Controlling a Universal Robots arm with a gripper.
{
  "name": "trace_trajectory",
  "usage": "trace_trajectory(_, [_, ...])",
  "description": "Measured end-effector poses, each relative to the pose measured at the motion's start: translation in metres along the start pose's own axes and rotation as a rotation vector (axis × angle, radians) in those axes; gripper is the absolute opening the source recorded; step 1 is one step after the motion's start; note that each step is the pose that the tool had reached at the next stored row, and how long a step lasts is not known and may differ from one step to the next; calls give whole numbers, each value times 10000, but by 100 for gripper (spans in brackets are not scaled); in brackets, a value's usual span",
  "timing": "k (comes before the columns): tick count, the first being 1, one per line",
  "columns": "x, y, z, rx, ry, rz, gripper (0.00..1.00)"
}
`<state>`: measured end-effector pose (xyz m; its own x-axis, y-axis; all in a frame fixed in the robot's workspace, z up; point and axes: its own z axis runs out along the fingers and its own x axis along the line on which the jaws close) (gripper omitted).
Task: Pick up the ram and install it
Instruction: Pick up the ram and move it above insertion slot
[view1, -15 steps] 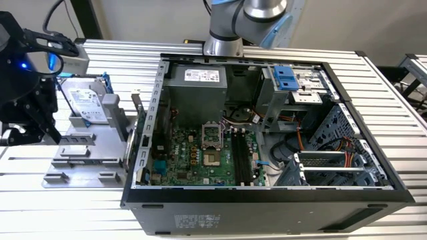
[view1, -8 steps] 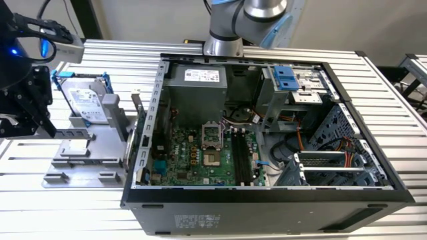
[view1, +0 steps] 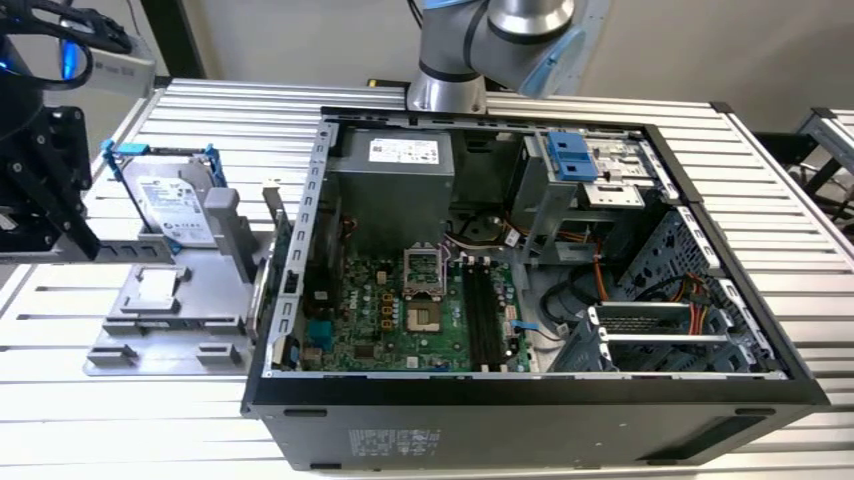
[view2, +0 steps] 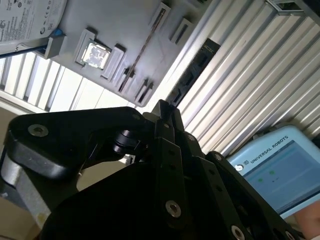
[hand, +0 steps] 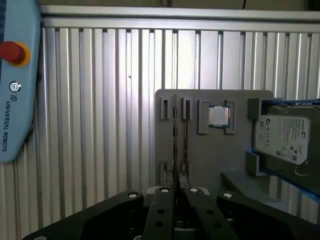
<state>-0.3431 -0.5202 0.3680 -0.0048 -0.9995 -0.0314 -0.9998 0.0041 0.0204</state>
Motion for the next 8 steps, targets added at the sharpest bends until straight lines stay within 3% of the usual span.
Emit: trace_trajectory(8, [-6, 4, -181, 0, 0, 0, 0])
